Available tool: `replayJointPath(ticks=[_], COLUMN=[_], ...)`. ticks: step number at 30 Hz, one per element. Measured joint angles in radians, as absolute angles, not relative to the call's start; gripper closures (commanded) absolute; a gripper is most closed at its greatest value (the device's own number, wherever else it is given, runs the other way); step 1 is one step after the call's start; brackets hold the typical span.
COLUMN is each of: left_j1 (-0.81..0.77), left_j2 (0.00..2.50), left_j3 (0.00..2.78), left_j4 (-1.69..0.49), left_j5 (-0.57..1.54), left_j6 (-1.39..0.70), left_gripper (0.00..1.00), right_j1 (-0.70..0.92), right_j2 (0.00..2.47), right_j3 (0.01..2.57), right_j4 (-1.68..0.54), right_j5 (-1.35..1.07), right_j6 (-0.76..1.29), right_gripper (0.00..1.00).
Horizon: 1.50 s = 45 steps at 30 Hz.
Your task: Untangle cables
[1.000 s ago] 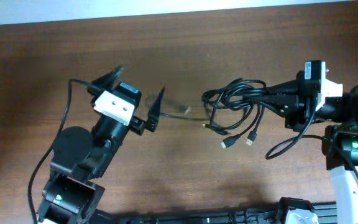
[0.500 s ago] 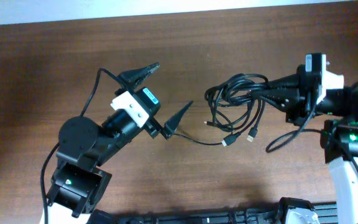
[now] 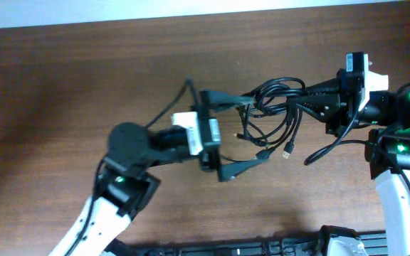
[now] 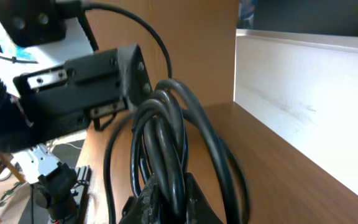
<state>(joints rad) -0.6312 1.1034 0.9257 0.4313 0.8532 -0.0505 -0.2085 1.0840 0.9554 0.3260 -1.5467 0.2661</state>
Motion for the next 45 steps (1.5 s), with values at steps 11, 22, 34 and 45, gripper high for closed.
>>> replayJointPath(ticks=[11, 22, 34, 45], left_j1=[-0.668, -0.669, -0.665, -0.605], left_j2=[1.156, 1.157, 1.163, 1.172], left_j3=[0.927, 0.928, 0.922, 0.922], left_j4=[0.346, 0.248, 0.500, 0.513], left_j5=[0.861, 0.796, 0.691, 0.752], left_j6=[-0.051, -0.054, -0.067, -0.075], left_gripper=[0.08, 0.04, 0.44, 1.00], right_j1=[-0.208, -0.208, -0.147, -0.125], right_j2=[1.084, 1.090, 1.090, 1.089], right_j3=[0.955, 0.952, 0.952, 0.952], right_j4=[0.376, 0.594, 0.600, 0.598], right_j5=[-1.543, -1.543, -1.527, -1.561], right_j6=[0.266, 0.432, 0.502, 0.505], right_gripper=[0.96, 0.96, 0.96, 0.01])
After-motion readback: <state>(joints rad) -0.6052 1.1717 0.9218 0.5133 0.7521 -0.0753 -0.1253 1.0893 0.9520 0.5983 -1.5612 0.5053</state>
